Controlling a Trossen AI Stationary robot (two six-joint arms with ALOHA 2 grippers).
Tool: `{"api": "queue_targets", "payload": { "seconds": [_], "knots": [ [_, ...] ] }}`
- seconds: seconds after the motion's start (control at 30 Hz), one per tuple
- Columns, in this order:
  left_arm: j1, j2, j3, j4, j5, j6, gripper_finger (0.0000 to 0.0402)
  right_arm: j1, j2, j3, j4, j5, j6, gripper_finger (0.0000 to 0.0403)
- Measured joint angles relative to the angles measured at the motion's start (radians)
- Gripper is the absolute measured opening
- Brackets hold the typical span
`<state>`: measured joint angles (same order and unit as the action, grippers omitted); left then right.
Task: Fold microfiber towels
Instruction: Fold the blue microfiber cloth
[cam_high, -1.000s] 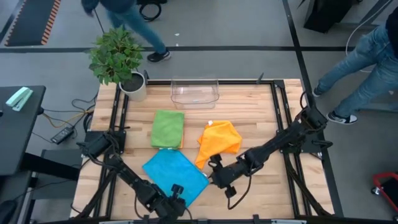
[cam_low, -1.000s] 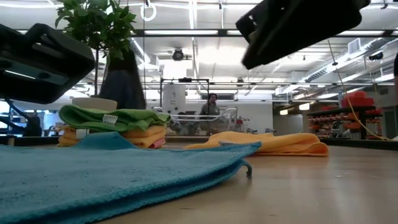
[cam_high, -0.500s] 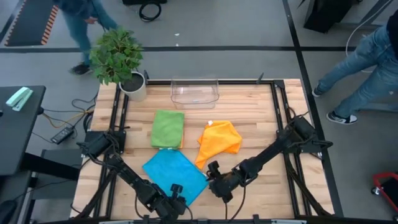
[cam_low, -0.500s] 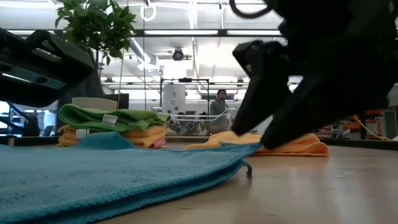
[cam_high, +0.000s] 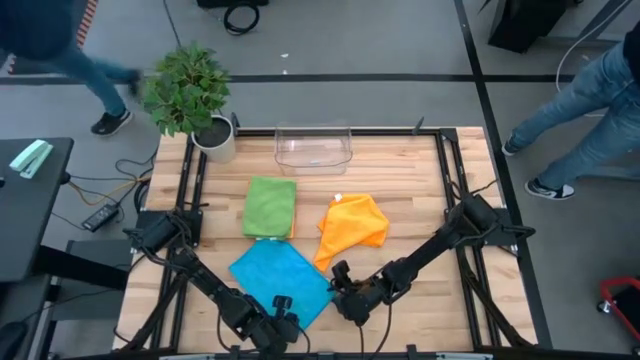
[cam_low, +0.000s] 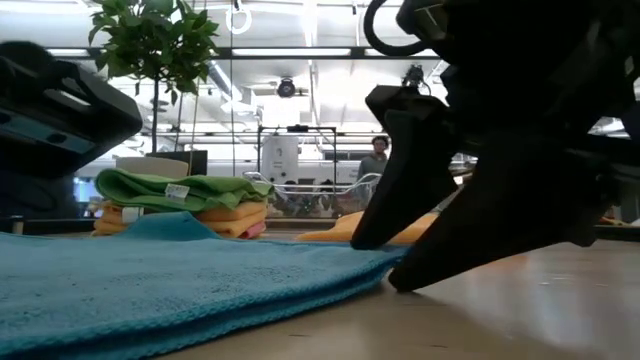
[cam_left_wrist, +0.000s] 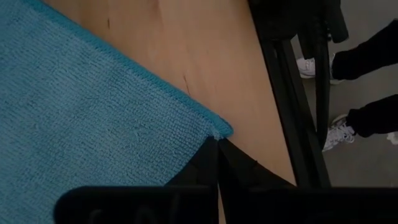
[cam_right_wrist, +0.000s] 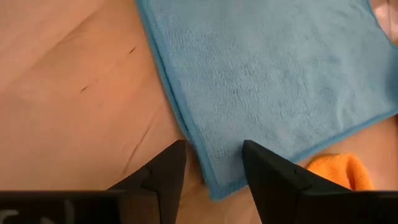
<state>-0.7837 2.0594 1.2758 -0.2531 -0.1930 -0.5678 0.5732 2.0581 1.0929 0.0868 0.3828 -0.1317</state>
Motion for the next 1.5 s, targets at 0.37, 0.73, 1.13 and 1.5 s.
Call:
{"api": "queue_targets", "payload": {
  "seconds": [0.37,0.73,1.13,1.5],
  "knots": [
    [-0.015,0.000,0.000,0.012,-0.010,-0.031,0.0005,0.010,-0.001,-0.002,-0.010,0.030,0.000,0.0025],
    [-0.044,-0.172,-0.003,0.025,-0.158,-0.104,0.0002,0.016,-0.220,0.047,-0.275,-0.036,0.169,0.0007],
    [-0.163,-0.255,-0.002,0.165,-0.442,-0.332,0.0001,0.001,-0.253,0.386,-0.566,-0.364,0.546,0.0006],
    [-0.262,-0.241,-0.002,-0.210,-0.571,-0.797,0.0001,-0.150,-0.038,0.428,-0.569,-0.487,0.597,0.0005]
  ]
}}
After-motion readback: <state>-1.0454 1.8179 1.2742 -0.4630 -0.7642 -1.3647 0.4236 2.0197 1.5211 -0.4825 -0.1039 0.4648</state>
